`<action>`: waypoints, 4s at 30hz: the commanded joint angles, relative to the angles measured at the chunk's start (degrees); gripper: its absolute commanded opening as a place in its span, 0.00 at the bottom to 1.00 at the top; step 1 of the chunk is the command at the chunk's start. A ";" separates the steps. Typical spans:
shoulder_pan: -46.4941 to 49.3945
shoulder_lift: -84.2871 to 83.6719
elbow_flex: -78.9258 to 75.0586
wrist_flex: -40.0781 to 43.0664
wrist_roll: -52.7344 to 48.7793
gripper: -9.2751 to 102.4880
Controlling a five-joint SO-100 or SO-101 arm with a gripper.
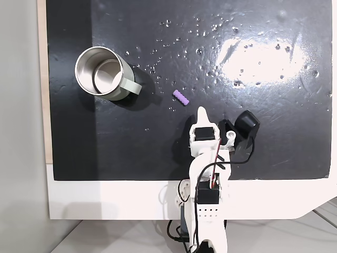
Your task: Grasp a pengrip and put it in the cup.
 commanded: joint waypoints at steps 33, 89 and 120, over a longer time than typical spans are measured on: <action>-7.29 -63.19 -72.69 29.00 -66.45 0.32; -10.37 -105.91 -70.49 10.11 -114.70 0.30; -11.51 -108.81 -97.21 35.33 -89.56 0.08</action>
